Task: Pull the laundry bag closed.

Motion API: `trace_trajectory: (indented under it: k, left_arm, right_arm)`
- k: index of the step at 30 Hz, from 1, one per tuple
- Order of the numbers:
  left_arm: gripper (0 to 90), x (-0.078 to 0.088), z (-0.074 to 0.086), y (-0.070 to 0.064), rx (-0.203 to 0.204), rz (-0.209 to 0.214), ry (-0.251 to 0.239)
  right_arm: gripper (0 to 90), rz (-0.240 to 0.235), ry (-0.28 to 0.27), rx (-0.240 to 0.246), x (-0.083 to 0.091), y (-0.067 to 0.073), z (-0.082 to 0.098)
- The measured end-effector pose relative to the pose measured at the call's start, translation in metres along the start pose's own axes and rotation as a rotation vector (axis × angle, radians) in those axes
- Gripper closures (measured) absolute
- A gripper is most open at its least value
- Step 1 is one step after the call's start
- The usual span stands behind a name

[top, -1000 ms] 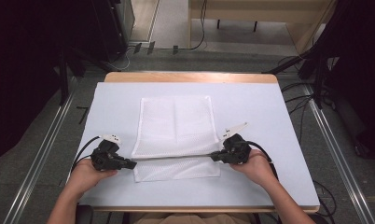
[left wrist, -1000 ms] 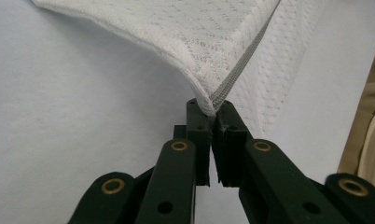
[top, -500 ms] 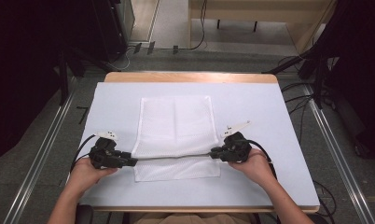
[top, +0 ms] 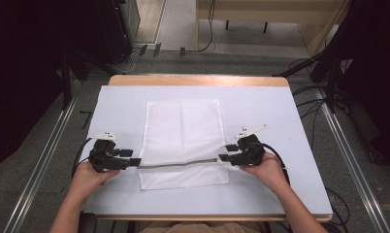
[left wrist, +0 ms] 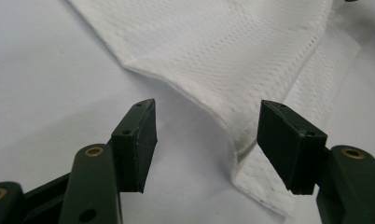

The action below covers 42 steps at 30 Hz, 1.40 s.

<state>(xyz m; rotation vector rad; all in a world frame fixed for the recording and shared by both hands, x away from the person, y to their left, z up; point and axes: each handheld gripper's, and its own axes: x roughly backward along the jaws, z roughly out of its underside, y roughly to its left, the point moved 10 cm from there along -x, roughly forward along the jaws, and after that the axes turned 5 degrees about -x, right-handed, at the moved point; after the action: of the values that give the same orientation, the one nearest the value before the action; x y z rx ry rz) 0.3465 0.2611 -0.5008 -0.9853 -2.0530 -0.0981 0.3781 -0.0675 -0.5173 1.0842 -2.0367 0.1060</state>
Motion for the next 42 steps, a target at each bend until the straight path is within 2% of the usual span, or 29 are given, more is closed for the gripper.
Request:
trace_trajectory:
  k: [6, 11, 13, 21, 28, 31, 37, 42]
  left_arm:
    - [36.7, 0.005, -0.003, 0.008, 0.008, -0.047, -0.032]
    - [36.0, 0.006, -0.004, 0.015, 0.017, -0.078, -0.042]
    - [35.9, 0.007, -0.005, 0.016, 0.026, -0.081, -0.048]
    - [35.4, 0.008, -0.005, 0.023, 0.025, -0.114, -0.048]
    - [34.7, 0.009, -0.004, 0.029, 0.036, -0.137, -0.050]
    - [34.4, 0.009, -0.003, 0.031, 0.053, -0.143, -0.048]
    - [33.6, 0.009, -0.002, 0.034, 0.056, -0.157, -0.049]
    - [33.3, 0.010, 0.001, 0.038, 0.075, -0.173, -0.039]
  right_arm:
    - [42.5, 0.078, -0.059, -0.031, 0.007, -0.018, -0.004]
    - [39.5, 0.093, -0.098, -0.032, 0.013, -0.026, -0.006]
    - [38.0, 0.106, -0.108, -0.049, 0.015, -0.030, -0.006]
    - [35.5, 0.145, -0.139, -0.065, 0.024, -0.044, -0.005]
    - [33.5, 0.173, -0.151, -0.084, 0.030, -0.055, -0.002]
    - [32.4, 0.188, -0.150, -0.094, 0.031, -0.061, 0.000]
    - [31.8, 0.215, -0.160, -0.102, 0.033, -0.068, 0.000]
    - [31.4, 0.223, -0.155, -0.108, 0.032, -0.072, 0.002]
